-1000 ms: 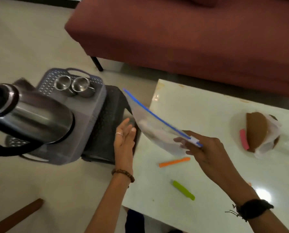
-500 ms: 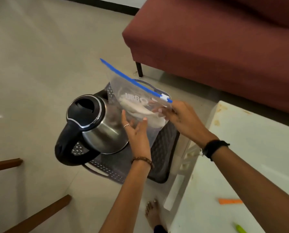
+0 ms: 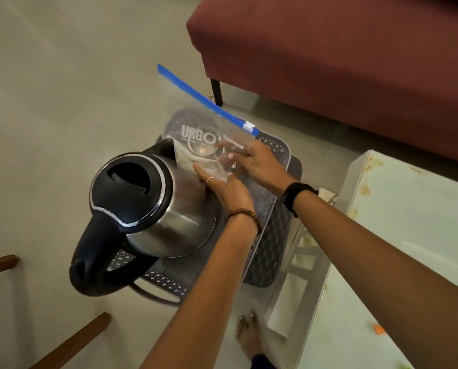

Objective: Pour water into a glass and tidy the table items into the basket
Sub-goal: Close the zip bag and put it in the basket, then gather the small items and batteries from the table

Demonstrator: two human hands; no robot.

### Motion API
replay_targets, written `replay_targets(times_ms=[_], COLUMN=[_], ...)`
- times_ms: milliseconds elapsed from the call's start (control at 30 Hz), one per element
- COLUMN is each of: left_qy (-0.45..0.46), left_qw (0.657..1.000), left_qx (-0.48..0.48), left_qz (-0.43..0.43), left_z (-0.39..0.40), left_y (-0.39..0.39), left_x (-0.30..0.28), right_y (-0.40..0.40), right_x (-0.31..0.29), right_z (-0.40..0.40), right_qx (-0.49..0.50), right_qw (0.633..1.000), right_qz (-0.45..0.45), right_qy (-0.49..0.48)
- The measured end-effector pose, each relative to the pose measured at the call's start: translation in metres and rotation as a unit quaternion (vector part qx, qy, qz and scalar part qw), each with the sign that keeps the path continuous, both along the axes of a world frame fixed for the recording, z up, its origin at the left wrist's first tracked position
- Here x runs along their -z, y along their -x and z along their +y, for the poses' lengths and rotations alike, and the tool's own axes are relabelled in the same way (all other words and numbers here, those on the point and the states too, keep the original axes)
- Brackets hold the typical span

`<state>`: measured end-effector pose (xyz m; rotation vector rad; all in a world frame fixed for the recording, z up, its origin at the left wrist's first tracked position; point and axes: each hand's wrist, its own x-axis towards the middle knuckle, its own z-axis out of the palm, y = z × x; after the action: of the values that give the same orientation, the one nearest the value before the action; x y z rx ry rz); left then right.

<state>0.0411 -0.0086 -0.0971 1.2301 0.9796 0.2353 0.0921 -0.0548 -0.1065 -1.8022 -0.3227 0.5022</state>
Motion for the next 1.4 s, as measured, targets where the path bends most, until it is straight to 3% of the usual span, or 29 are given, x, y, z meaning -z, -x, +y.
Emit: replay_targets(times_ms=[167, 267, 433, 567, 733, 833, 933, 1133, 1233, 1400], left_qy=[-0.014, -0.092, -0.195, -0.151, -0.174, -0.261, -0.359, -0.5, -0.556, -0.579], left_qw=[1.0, 0.994, 0.946, 0.889, 0.807, 0.729, 0.628, 0.477, 0.438, 0.433], left_qx=[0.024, 0.052, 0.242, 0.429, 0.564, 0.633, 0.69, 0.72, 0.704, 0.689], left_qz=[0.008, -0.029, -0.089, -0.058, 0.008, 0.0, -0.02, 0.052, 0.059, 0.045], left_z=[-0.005, -0.019, -0.078, -0.14, -0.197, -0.222, -0.247, -0.279, -0.287, -0.292], left_y=[0.009, 0.034, 0.102, 0.158, 0.206, 0.218, 0.215, 0.218, 0.222, 0.223], left_x=[0.0, -0.005, -0.01, 0.005, 0.035, 0.047, 0.059, 0.092, 0.098, 0.103], right_y=[0.01, 0.033, 0.106, 0.176, 0.259, 0.298, 0.326, 0.361, 0.372, 0.382], right_x=[0.003, 0.0, 0.0, 0.01, 0.02, 0.027, 0.035, 0.047, 0.055, 0.071], right_z=[-0.025, -0.049, -0.117, -0.202, -0.308, -0.354, -0.387, -0.431, -0.451, -0.475], right_qx=[0.08, 0.152, 0.251, 0.345, 0.409, 0.441, 0.469, 0.496, 0.494, 0.458], right_qw=[0.997, 0.988, 0.968, 0.932, 0.893, 0.871, 0.853, 0.819, 0.795, 0.783], right_qz=[0.0, -0.016, 0.015, 0.105, 0.175, 0.19, 0.194, 0.148, 0.129, 0.137], right_qy=[-0.014, -0.013, -0.002, 0.033, 0.073, 0.107, 0.121, 0.247, 0.326, 0.398])
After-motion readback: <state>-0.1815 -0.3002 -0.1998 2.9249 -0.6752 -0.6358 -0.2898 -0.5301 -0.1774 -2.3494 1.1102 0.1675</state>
